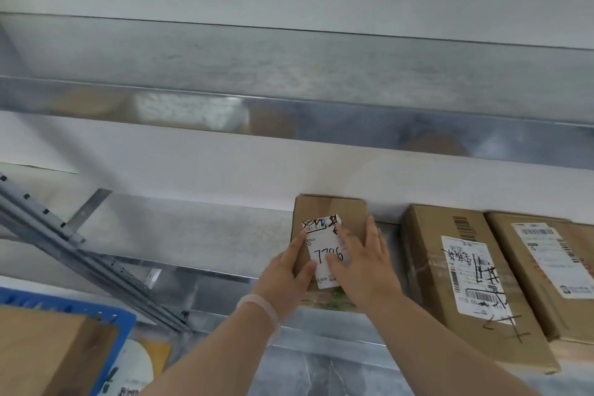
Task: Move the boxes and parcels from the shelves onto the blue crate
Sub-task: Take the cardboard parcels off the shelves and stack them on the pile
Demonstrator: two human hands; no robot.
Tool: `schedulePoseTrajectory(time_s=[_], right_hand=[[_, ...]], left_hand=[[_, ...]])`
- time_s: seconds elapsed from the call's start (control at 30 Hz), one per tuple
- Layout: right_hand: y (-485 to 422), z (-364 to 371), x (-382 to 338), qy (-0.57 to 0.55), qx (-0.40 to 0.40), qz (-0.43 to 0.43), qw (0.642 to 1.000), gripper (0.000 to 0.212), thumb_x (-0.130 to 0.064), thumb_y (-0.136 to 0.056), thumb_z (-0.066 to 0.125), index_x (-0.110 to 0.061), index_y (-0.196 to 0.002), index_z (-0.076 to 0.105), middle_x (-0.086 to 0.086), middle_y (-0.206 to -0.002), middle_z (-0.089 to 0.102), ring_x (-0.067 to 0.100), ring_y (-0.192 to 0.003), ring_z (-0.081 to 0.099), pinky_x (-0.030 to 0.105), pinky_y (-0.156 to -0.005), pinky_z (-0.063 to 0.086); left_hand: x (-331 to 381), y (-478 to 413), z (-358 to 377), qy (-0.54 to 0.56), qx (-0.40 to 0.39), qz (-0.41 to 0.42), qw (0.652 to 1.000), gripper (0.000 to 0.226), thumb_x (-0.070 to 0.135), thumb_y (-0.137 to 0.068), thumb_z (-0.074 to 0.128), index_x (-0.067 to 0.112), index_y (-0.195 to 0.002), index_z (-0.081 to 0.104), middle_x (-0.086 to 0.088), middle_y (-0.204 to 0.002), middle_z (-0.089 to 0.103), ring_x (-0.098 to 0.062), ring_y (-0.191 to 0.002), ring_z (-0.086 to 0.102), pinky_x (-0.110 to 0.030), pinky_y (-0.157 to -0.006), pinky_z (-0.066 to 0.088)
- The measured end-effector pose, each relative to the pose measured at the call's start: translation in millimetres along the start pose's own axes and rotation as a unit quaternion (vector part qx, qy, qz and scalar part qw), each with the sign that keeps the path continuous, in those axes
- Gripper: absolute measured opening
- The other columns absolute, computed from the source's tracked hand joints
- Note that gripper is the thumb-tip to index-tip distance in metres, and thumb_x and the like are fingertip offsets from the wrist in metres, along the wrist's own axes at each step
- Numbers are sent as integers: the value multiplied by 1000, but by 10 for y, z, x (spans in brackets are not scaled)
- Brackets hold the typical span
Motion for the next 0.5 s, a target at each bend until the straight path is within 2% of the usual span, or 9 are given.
schedulePoseTrajectory(time_s=[0.1, 0.2, 0.23, 0.3, 0.4, 0.5], right_hand=[[-21, 31, 79, -104, -16, 65, 992, 78, -61, -84, 56, -56, -147, 11, -6, -162, -12, 31, -143, 28, 44, -107, 42], [-13, 39, 136, -187, -36, 71, 979, 81, -56, -83, 62, -62, -144, 9, 3, -159, 19, 27, -130, 46, 43, -100, 49], [-9, 33, 140, -206, -39, 60, 976, 80, -51, -85, 63, -62, -144, 11, 1, -153, 31, 23, -126, 50, 42, -100, 49], [8, 17, 131, -245, -48, 47, 967, 75, -41, -90, 63, -60, -145, 16, -4, -146, 44, 17, -119, 54, 39, -100, 49], [73, 0, 85, -260, -71, 28, 963, 71, -35, -93, 61, -58, -145, 20, -6, -143, 47, 12, -114, 56, 32, -97, 50], [123, 0, -60, -259, -87, -14, 962, 69, -37, -92, 62, -58, -145, 23, -7, -144, 47, 10, -119, 53, 29, -99, 47]], left_hand=[[-39, 6, 28, 78, -4, -3, 997, 59, 45, -94, 51, 60, -143, 22, 6, -131, 56, -13, -111, 61, -36, -94, 54], [-61, 60, 46, 149, -5, 2, 989, 61, 29, -98, 54, 51, -147, 23, 9, -134, 55, -12, -114, 60, -34, -92, 56], [-63, 85, 50, 167, 1, 1, 986, 61, 26, -99, 53, 50, -146, 24, 10, -134, 54, -12, -115, 60, -34, -92, 56], [-61, 152, 64, 192, 15, -6, 981, 60, 21, -100, 52, 50, -145, 25, 11, -134, 54, -12, -115, 59, -34, -92, 56], [-61, 300, 57, 200, 55, -17, 978, 59, 22, -99, 53, 63, -134, 28, 10, -133, 54, -13, -113, 61, -35, -89, 57], [-82, 494, -58, 198, 106, -23, 974, 62, 27, -97, 56, 75, -124, 27, 8, -133, 55, -14, -113, 61, -35, -89, 57]])
Point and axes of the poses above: each hand's wrist, its own y-axis away from the middle knuckle, its own z-axis out of the palm, x = y × z, the point moved 4 cm from there along -y, towards the middle knuckle
